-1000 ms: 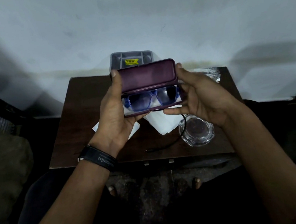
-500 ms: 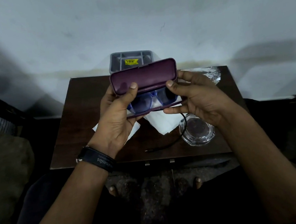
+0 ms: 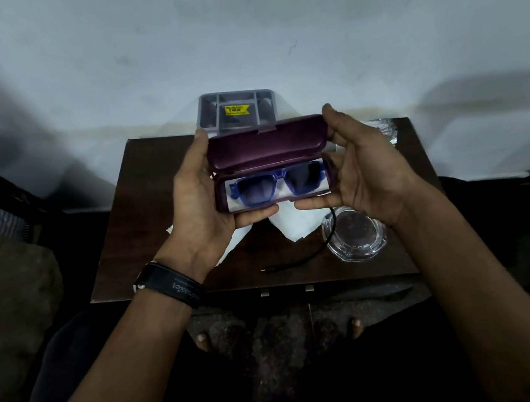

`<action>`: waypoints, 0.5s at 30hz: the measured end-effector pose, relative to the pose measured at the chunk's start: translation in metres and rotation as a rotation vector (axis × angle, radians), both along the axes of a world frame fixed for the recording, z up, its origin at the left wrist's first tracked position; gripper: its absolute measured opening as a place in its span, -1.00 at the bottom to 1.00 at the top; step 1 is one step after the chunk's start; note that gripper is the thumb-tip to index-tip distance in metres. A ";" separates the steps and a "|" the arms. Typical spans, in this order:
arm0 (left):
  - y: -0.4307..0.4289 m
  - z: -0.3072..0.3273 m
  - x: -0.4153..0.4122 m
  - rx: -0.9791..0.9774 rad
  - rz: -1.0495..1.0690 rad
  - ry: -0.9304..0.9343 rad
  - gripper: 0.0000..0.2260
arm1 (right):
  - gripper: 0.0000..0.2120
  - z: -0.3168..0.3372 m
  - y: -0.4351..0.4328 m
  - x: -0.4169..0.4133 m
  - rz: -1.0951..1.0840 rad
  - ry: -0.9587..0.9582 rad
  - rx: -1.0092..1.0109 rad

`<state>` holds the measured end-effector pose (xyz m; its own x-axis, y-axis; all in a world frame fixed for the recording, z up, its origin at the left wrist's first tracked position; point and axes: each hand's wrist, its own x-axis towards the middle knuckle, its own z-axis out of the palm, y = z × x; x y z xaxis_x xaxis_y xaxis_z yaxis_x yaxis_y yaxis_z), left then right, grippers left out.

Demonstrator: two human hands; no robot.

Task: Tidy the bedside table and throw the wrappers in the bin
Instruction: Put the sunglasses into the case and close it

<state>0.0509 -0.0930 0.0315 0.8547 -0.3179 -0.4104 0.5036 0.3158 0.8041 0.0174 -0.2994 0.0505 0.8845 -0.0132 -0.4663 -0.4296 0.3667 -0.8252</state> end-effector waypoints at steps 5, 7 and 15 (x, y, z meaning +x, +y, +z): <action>-0.002 -0.004 0.003 -0.108 0.079 0.028 -0.87 | -0.80 -0.001 -0.003 0.002 -0.056 0.037 0.079; -0.003 -0.008 0.006 -0.153 0.088 0.019 -0.76 | -0.76 -0.004 -0.002 0.003 -0.070 0.020 0.071; -0.006 -0.014 0.009 -0.147 0.160 -0.035 -0.67 | -0.55 -0.009 0.004 0.005 -0.176 -0.040 0.017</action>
<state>0.0600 -0.0987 0.0173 0.9120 -0.2314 -0.3388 0.4103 0.5044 0.7598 0.0220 -0.2956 0.0417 0.8873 -0.1616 -0.4320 -0.3242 0.4476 -0.8334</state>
